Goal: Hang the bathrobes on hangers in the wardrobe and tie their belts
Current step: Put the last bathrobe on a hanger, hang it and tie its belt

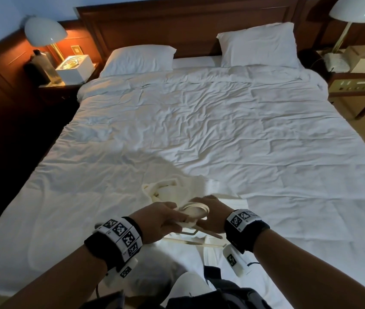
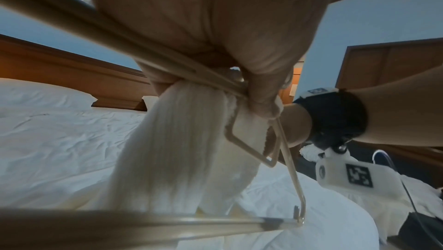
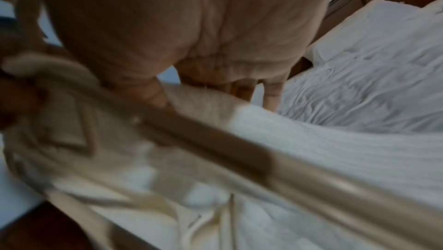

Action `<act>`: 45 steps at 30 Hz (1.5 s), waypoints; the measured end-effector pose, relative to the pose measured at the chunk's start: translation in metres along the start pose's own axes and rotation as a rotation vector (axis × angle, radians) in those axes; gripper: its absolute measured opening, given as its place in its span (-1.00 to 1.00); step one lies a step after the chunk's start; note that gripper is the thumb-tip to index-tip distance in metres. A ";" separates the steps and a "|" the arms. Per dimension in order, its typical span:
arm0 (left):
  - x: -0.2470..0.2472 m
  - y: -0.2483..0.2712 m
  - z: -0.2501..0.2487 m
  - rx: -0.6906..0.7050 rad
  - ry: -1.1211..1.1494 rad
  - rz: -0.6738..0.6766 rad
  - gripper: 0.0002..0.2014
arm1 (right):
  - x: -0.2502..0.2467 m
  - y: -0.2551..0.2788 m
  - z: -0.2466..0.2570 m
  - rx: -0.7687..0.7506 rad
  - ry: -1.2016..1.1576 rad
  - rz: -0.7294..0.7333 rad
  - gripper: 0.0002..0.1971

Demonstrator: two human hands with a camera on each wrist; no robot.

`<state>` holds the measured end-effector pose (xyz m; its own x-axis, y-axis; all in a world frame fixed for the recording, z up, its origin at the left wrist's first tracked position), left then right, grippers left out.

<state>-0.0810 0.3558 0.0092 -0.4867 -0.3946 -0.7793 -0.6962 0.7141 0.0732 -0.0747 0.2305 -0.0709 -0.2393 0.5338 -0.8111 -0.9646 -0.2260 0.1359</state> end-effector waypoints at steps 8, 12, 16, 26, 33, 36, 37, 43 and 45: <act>-0.051 0.016 0.035 -0.085 -0.099 -0.516 -0.63 | -0.080 0.011 -0.038 0.238 0.115 -0.429 -0.75; -0.084 0.030 0.054 -0.258 -0.158 -0.804 -0.56 | -0.050 0.022 0.010 -0.030 0.056 -0.400 -0.81; -0.090 0.034 0.038 -0.206 -0.148 -0.828 -0.54 | 0.012 0.024 0.051 -0.090 0.012 0.022 -0.83; -0.143 0.101 0.030 0.039 0.006 -0.904 -0.82 | -0.095 -0.044 0.207 -0.446 0.341 -0.583 -0.31; -0.214 0.235 0.105 -0.200 0.449 -1.013 -0.87 | -0.058 -0.110 0.365 -0.619 0.649 -0.308 -0.37; -0.237 0.316 0.150 -0.371 0.836 -1.098 -0.54 | -0.020 -0.121 0.470 -0.819 0.705 -0.286 -0.32; -0.246 0.346 0.163 -0.426 0.916 -1.121 -0.47 | -0.008 -0.121 0.508 -0.891 0.722 -0.278 -0.32; -0.317 0.534 0.201 -0.702 0.185 -1.016 -0.66 | 0.062 -0.087 0.728 -1.359 0.706 -0.336 -0.38; -0.319 0.604 0.220 -0.924 0.011 -1.049 -0.68 | 0.092 -0.065 0.796 -1.509 0.709 -0.373 -0.35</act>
<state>-0.2304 1.0402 0.1652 0.4707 -0.5089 -0.7207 -0.8236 -0.5465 -0.1521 -0.1218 0.9433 0.2984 0.4526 0.3870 -0.8033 0.0994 -0.9172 -0.3859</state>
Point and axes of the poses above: each hand's wrist, its own y-axis away from the middle knuckle, its own x-axis out of the palm, z = x × y, the point moved 9 cm from there along -y, towards the middle knuckle, and after that the axes turned 11 degrees about -z, right-handed, at the moved point
